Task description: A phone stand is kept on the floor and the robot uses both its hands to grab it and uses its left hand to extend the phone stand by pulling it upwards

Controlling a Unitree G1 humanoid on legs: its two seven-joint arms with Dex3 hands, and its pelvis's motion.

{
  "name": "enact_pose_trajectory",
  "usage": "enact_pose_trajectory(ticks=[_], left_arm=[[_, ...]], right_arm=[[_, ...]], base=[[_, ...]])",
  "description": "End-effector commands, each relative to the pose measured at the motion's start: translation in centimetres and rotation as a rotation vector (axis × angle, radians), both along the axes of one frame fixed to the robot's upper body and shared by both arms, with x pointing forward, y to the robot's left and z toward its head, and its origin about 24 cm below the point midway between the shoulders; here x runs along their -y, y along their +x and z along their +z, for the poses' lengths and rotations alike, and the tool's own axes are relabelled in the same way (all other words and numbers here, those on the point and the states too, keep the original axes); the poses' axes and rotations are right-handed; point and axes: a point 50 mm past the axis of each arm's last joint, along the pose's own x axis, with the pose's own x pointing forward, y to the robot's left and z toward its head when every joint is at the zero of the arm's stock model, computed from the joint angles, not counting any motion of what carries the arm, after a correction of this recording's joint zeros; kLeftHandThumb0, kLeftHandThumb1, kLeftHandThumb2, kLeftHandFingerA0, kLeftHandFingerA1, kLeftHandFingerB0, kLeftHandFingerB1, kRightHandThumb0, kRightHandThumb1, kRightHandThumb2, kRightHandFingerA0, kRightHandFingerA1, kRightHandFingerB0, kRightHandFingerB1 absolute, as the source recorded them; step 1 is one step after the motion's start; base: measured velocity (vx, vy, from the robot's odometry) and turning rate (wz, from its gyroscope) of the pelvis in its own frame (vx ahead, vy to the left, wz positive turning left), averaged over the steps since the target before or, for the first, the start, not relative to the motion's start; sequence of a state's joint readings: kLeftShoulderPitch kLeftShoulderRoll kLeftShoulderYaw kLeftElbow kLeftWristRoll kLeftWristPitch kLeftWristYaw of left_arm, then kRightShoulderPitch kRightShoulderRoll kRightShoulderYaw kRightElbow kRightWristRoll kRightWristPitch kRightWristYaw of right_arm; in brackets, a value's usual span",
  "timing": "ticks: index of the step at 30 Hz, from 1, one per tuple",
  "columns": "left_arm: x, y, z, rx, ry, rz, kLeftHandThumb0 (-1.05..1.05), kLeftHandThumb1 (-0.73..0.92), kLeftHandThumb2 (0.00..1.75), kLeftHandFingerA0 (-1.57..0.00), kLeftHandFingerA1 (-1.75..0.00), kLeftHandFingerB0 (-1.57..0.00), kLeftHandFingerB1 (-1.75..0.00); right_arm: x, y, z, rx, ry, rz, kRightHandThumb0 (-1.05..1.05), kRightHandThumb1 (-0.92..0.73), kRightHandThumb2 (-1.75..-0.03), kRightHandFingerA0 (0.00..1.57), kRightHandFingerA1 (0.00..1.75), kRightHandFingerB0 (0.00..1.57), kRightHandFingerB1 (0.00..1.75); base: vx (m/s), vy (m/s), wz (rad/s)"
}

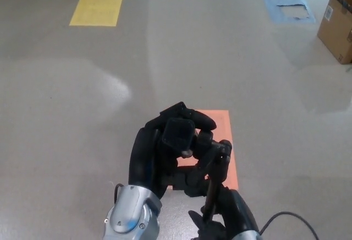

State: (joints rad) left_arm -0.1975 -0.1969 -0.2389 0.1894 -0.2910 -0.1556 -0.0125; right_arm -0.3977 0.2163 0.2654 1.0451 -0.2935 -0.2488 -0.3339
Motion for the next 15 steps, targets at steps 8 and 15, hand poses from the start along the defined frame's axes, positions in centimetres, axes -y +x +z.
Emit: enact_pose_trajectory(ticks=[8,15], left_arm=[[5.3,-1.2,18.5,0.379,-0.372,-0.076,-0.40,0.18,0.85,-1.48,-1.43,-1.36,-1.40],[5.4,-3.4,23.3,0.515,-0.415,-0.121,-0.17,0.42,0.77,-1.10,-1.75,-0.90,-1.75]], right_arm=[[3.4,-1.3,-2.3,-0.141,0.247,-0.320,-0.53,-0.78,-0.67,1.02,1.48,0.81,0.99],[3.7,-1.7,-2.6,-0.144,0.256,-0.326,-0.43,-0.90,-1.28,1.43,1.43,1.42,1.44]], base=[[0.00,0.000,0.00],[0.00,0.000,0.00]])
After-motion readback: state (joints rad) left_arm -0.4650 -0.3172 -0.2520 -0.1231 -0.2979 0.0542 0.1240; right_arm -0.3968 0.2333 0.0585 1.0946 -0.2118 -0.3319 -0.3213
